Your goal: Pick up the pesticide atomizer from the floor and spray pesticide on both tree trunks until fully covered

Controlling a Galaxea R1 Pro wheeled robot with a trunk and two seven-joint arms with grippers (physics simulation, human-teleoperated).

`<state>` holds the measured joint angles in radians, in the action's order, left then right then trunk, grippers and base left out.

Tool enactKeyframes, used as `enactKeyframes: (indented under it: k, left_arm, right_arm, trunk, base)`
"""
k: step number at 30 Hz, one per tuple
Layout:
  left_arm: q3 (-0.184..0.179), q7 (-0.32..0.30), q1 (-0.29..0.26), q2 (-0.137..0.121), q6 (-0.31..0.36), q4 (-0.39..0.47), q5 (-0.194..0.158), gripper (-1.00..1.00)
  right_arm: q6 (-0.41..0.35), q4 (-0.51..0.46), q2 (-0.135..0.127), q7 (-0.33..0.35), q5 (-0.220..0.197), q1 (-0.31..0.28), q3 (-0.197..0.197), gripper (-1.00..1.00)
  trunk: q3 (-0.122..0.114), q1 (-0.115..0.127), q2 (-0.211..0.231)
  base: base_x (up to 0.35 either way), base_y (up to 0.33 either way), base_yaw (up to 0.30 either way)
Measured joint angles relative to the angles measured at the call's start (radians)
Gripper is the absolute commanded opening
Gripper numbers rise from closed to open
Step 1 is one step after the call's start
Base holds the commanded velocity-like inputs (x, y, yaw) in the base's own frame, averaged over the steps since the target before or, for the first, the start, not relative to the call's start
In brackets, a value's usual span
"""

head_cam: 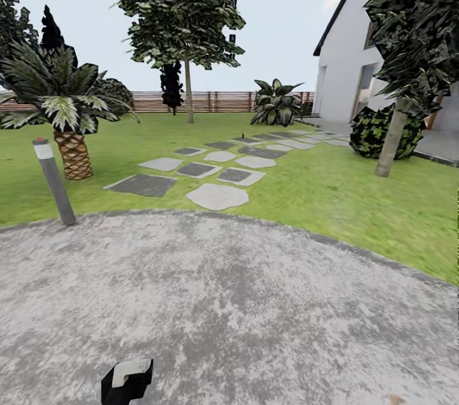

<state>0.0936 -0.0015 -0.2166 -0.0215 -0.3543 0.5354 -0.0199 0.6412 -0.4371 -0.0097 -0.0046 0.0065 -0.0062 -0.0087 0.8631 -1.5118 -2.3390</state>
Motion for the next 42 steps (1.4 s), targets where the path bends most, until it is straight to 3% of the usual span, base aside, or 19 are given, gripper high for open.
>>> enactKeyframes:
  k: [42]
  left_arm:
    - [0.000, 0.000, 0.000, 0.000, 0.000, 0.000, 0.000, 1.00]
  right_arm:
    - [-0.008, 0.002, 0.000, 0.000, -0.008, 0.000, 0.004, 1.00]
  trunk:
    - [0.000, 0.000, 0.000]
  base:
    - [0.339, 0.000, -0.038]
